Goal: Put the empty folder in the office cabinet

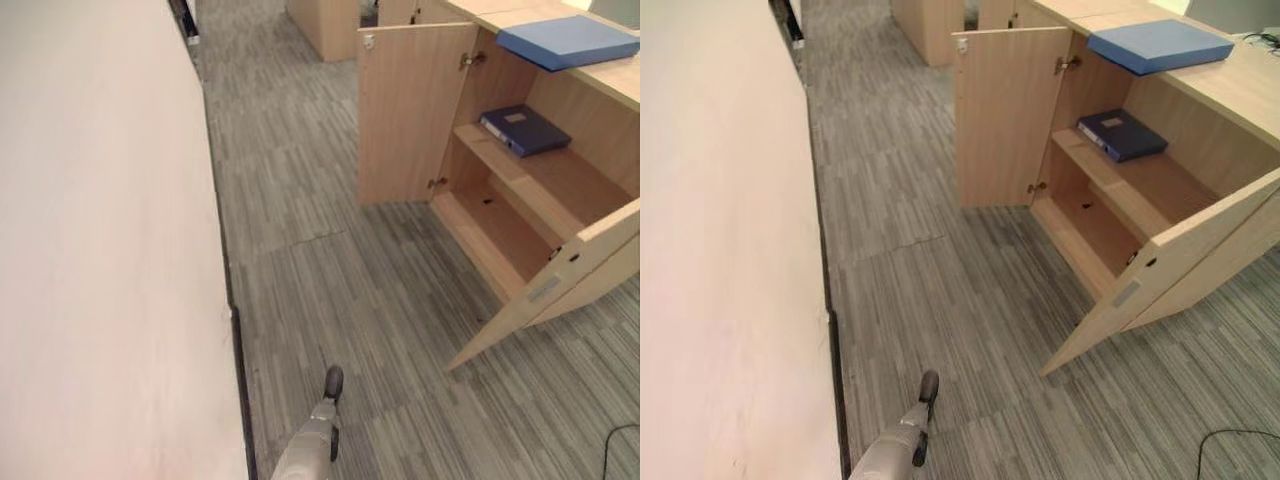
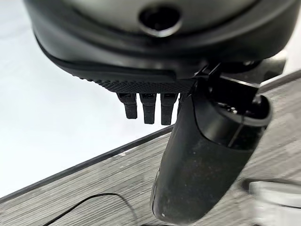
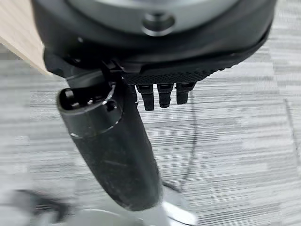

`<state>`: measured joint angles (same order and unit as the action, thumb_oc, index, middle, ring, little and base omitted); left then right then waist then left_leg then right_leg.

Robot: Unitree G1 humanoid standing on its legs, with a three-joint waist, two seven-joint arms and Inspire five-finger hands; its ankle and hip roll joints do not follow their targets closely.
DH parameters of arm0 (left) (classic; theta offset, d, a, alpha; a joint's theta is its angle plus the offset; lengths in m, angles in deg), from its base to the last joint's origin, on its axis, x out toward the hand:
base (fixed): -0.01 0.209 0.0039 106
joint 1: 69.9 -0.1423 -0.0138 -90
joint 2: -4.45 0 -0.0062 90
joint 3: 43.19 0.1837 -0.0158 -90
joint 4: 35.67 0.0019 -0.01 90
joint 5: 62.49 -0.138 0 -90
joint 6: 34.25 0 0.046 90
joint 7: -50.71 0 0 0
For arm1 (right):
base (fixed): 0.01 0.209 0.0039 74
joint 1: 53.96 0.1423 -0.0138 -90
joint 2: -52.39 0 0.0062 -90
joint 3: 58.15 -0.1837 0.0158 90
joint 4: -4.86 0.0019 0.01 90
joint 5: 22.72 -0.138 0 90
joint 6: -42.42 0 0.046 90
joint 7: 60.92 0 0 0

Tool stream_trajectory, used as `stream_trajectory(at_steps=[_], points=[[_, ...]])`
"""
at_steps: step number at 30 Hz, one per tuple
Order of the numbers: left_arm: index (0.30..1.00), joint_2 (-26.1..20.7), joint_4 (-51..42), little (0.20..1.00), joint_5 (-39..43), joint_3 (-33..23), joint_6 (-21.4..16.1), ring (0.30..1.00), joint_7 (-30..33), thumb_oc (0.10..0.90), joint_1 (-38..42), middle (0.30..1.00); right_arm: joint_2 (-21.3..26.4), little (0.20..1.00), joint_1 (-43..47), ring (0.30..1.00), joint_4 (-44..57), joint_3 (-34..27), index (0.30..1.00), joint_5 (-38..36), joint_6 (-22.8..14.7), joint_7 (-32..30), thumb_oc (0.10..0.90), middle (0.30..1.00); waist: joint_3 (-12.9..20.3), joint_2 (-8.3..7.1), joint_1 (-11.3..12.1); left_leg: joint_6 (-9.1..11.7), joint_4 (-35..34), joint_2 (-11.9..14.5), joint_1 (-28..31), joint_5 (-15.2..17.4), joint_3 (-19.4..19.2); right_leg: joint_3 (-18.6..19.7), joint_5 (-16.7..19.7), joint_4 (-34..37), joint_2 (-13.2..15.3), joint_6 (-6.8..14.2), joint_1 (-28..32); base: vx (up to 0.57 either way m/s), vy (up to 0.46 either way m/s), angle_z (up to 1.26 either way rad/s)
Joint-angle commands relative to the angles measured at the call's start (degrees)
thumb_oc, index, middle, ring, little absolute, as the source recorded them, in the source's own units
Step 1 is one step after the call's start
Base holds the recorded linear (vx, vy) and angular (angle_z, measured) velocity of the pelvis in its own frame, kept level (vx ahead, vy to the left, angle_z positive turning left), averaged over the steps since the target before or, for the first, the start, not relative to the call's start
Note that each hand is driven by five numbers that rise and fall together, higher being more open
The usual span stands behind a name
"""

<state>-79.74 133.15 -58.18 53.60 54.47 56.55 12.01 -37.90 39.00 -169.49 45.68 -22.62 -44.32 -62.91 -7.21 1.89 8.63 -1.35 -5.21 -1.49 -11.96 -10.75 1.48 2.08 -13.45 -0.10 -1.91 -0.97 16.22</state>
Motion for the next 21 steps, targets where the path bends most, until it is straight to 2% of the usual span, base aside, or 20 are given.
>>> stream_trajectory(at_steps=[1,2,4,5,6,7,9,11,12,13,15,16,18,19,21], points=[[0.9,-2.6,-0.2,0.9,0.6,-0.2,-0.9,0.9,1.5,0.8,2.9,0.9,1.2,0.9,-0.2,0.9,1.1,0.8,0.9,1.9,0.1,0.0,0.8,0.9,2.8,-1.43,0.8,4.2,0.2,0.8,-4.6,-3.2,0.3,-3.5,5.0,-0.2,6.5,6.9,-1.0,0.11,0.115,-0.57],[0.9,-2.6,-0.2,0.9,0.6,-0.2,-0.9,0.9,1.5,0.8,2.9,0.9,1.2,0.9,-0.2,0.9,1.1,0.8,0.9,1.9,0.1,0.0,0.8,0.9,2.8,-1.44,0.8,4.2,0.2,0.8,-4.6,-3.2,0.3,-3.5,5.0,-0.2,6.5,6.9,-1.0,0.17,0.212,-0.14],[0.9,-3.3,-0.9,0.9,0.0,-0.1,-1.1,0.9,1.5,0.8,2.9,0.9,1.2,0.9,-0.1,0.9,1.8,0.1,0.9,1.3,0.0,0.1,0.8,0.9,4.0,-1.95,0.8,2.5,0.2,-1.8,-2.4,-1.1,-1.2,-4.5,10.1,-6.4,11.0,9.9,-3.1,0.29,0.385,-0.06],[0.9,-3.5,-1.2,0.9,-0.1,-0.2,-0.9,0.9,1.6,0.8,2.9,0.9,1.1,0.9,0.0,0.9,2.3,-0.1,0.9,1.0,0.1,0.1,0.8,0.9,4.2,-2.08,0.7,2.0,0.2,-2.6,-1.4,-0.3,-1.3,-4.8,11.7,-9.0,12.1,10.3,-4.2,0.21,0.307,-0.02],[0.9,-3.8,-1.5,0.9,-0.3,-0.2,-0.9,0.9,1.7,0.8,3.0,0.9,1.2,0.9,0.2,0.9,2.8,-0.3,0.9,0.6,0.0,0.1,0.8,0.9,4.1,-1.95,0.7,1.1,0.2,-3.4,-0.4,0.7,-1.3,-5.5,14.9,-13.5,13.7,10.7,-5.9,0.17,0.3,-0.01],[0.9,-4.0,-1.8,0.9,-0.3,-0.3,-0.8,0.9,1.7,0.8,3.1,0.9,1.3,0.9,0.5,0.9,3.6,-0.5,0.9,0.2,0.0,0.2,0.8,0.9,3.9,-1.97,0.6,0.0,0.2,-4.6,0.7,1.9,-1.6,-6.7,18.8,-18.4,15.8,11.1,-7.7,0.14,0.309,-0.09],[0.9,-4.2,-2.4,0.9,-0.4,0.0,-0.7,0.9,1.7,0.8,3.4,0.9,1.5,0.9,1.0,0.9,4.7,-0.7,0.9,-0.5,0.0,0.1,0.8,0.9,3.0,-1.1,0.0,-1.6,0.2,-6.0,3.5,3.8,-1.2,-9.9,25.0,-26.9,18.9,9.7,-10.5,0.16,0.337,-0.13],[0.9,-4.5,-2.6,0.9,-0.8,0.5,-0.4,0.9,1.6,0.8,3.4,0.9,1.5,0.9,1.0,0.9,6.2,-0.9,0.9,-1.4,-0.3,-0.2,0.8,0.9,2.0,-0.72,-0.9,-2.6,0.2,-7.5,6.2,5.8,-0.7,-14.4,26.9,-32.9,22.1,9.3,-11.7,0.23,0.312,0.13],[0.9,-4.6,-2.5,0.9,-0.9,0.6,-0.4,0.9,1.6,0.8,3.3,0.9,1.3,0.9,1.1,0.9,6.9,-1.0,0.9,-1.8,-0.5,-0.3,0.8,0.9,1.5,-0.78,-1.2,-2.7,0.2,-7.7,7.9,7.7,-0.6,-15.9,27.0,-35.5,23.6,10.1,-13.6,0.2,0.233,0.51],[0.9,-4.5,-2.7,0.9,-1.1,0.8,-0.4,0.9,1.5,0.8,3.4,0.9,1.3,0.9,1.2,0.9,7.4,-1.0,0.9,-2.0,-0.6,-0.3,0.8,0.9,0.8,-0.41,-1.6,-3.0,0.2,-7.6,8.8,7.6,-0.5,-17.9,26.4,-36.1,24.3,9.3,-15.5,0.2,0.153,0.43],[0.9,-4.4,-3.1,0.9,-1.3,1.2,-0.6,0.9,1.6,0.8,3.7,0.9,1.5,0.9,1.6,0.9,8.2,-1.1,0.9,-2.6,-1.3,-0.5,0.8,0.9,-0.9,1.0,-2.9,-2.8,0.2,-6.2,10.8,7.7,0.6,-20.0,21.8,-34.6,22.2,7.9,-20.2,0.16,0.058,0.26],[0.9,-4.5,-2.8,0.9,-2.0,2.6,-0.5,0.9,1.9,0.8,3.6,0.9,-0.8,0.9,8.2,0.9,7.7,0.5,0.9,-4.4,-0.7,-1.9,0.8,0.9,-1.4,1.87,-2.5,-2.8,0.2,-6.1,12.0,7.8,1.6,-21.2,19.7,-33.6,21.3,7.5,-21.3,0.17,0.019,0.44],[0.9,-4.2,-3.5,0.9,-1.8,2.6,-0.3,0.9,1.7,0.8,3.2,0.9,-1.3,0.9,6.3,0.9,12.2,0.7,0.9,-4.4,-1.3,-1.3,0.8,0.9,-3.2,2.16,-3.7,-2.5,0.2,-5.7,14.1,8.4,2.1,-21.9,19.8,-28.8,18.7,7.8,-25.4,0.19,-0.025,0.52],[0.9,-4.1,-3.8,0.9,-2.2,1.9,-0.3,0.9,1.8,0.8,2.2,0.9,-1.4,0.9,5.2,0.9,16.0,1.7,0.9,-4.0,-1.4,-1.5,0.8,0.9,-4.8,1.84,-4.5,-2.0,0.2,-5.1,15.7,9.3,1.9,-22.8,21.5,-22.3,17.5,8.7,-27.3,0.2,-0.098,0.22],[0.9,-4.2,-3.9,0.9,-2.4,1.2,-0.2,0.9,2.1,0.8,1.5,0.9,-1.3,0.9,4.9,0.9,19.3,2.3,0.9,-4.4,-1.3,-1.8,0.8,0.9,-5.6,0.6,-5.3,-1.5,0.2,-5.5,17.5,10.5,2.9,-22.1,23.2,-14.3,14.5,9.2,-29.6,0.23,-0.131,-0.02]])
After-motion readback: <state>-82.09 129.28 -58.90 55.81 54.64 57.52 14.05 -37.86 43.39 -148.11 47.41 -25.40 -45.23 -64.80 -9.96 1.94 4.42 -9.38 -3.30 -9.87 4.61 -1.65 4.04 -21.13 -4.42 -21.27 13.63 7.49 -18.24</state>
